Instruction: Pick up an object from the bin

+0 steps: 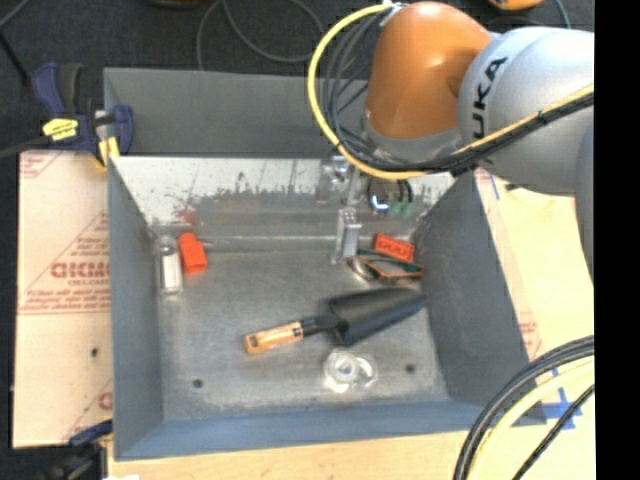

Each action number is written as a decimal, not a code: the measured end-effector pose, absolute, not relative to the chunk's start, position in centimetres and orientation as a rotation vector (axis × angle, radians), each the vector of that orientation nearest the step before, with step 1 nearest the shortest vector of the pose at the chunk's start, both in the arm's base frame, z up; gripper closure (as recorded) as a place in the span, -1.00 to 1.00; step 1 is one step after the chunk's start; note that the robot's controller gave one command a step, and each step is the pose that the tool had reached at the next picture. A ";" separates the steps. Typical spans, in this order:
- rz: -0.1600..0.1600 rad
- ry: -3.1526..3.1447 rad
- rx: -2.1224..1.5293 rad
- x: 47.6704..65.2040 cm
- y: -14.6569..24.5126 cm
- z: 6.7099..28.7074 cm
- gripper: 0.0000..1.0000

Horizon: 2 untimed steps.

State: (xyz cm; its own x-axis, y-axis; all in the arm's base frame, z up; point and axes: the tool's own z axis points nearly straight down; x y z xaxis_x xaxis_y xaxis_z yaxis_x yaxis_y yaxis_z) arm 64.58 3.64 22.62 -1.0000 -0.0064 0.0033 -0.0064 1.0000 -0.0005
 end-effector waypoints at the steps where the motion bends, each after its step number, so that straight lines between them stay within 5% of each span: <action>1: 0.000 -3.146 0.009 64.7 3.6 23.2 -1.00; 2: 0.001 -3.149 0.089 60.9 2.9 20.5 -1.00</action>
Offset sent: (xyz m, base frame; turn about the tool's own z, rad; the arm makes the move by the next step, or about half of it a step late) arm -0.0921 -0.0198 -0.0623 -0.1247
